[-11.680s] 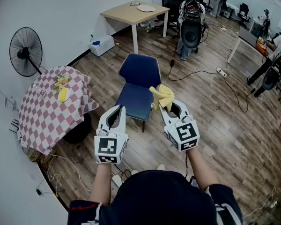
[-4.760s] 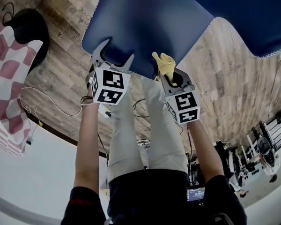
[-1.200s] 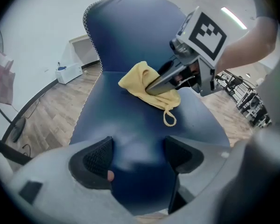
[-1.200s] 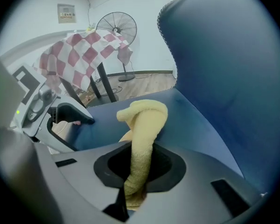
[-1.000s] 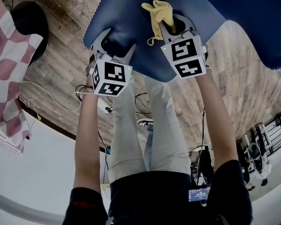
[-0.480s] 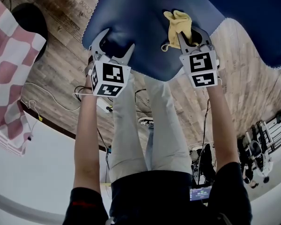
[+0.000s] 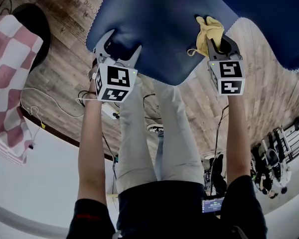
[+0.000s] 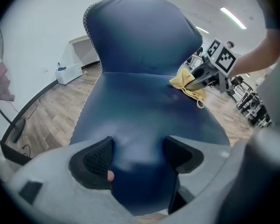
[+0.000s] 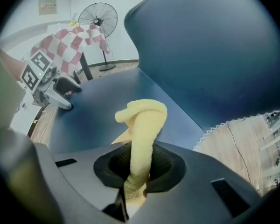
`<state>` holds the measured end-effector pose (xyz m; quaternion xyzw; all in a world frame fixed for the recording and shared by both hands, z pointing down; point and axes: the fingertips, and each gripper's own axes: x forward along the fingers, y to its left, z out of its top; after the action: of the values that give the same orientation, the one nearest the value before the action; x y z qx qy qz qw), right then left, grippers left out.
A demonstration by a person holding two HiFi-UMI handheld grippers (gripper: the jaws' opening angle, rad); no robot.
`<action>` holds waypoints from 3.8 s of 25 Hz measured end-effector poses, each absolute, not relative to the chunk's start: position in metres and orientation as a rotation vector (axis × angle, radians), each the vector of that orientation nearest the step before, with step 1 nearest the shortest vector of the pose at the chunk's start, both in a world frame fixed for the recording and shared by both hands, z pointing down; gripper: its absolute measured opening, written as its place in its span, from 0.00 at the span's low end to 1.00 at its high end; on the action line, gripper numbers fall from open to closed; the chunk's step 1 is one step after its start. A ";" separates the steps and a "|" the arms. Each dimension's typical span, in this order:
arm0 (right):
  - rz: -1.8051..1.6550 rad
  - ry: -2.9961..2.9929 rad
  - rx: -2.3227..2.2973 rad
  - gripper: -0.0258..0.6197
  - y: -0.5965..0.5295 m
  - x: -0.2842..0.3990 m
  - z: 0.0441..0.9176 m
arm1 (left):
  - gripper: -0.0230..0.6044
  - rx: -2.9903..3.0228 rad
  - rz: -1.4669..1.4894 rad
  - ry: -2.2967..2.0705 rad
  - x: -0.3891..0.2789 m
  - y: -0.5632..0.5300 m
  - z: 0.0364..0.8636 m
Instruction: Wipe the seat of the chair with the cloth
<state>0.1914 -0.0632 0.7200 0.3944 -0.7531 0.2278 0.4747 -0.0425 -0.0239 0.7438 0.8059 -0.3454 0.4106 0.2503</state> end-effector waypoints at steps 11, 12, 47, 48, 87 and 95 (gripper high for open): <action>0.621 -1.751 1.116 0.12 -0.059 0.226 0.723 | 0.60 2.204 1.113 -0.953 -0.043 -0.021 0.743; 0.646 -1.758 1.140 0.11 -0.059 0.227 0.723 | 0.60 2.206 1.111 -0.953 -0.043 -0.021 0.743; 0.613 -1.909 1.122 0.12 -0.133 0.119 0.717 | 0.60 2.222 1.095 -0.968 -0.044 -0.023 0.743; 0.615 -1.917 1.118 0.12 -0.134 0.117 0.717 | 0.60 2.222 1.095 -0.968 -0.044 -0.023 0.743; 0.553 -2.053 0.978 0.12 -0.181 -0.002 0.712 | 0.60 2.253 1.063 -0.971 -0.041 -0.023 0.740; 0.557 -2.062 0.976 0.12 -0.181 -0.002 0.712 | 0.60 2.252 1.056 -0.969 -0.041 -0.023 0.741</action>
<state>-0.0021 -0.1813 0.7116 0.3834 -0.8100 0.2186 0.3863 -0.0410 -0.0235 0.7408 0.8203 -0.3527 0.3847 0.2338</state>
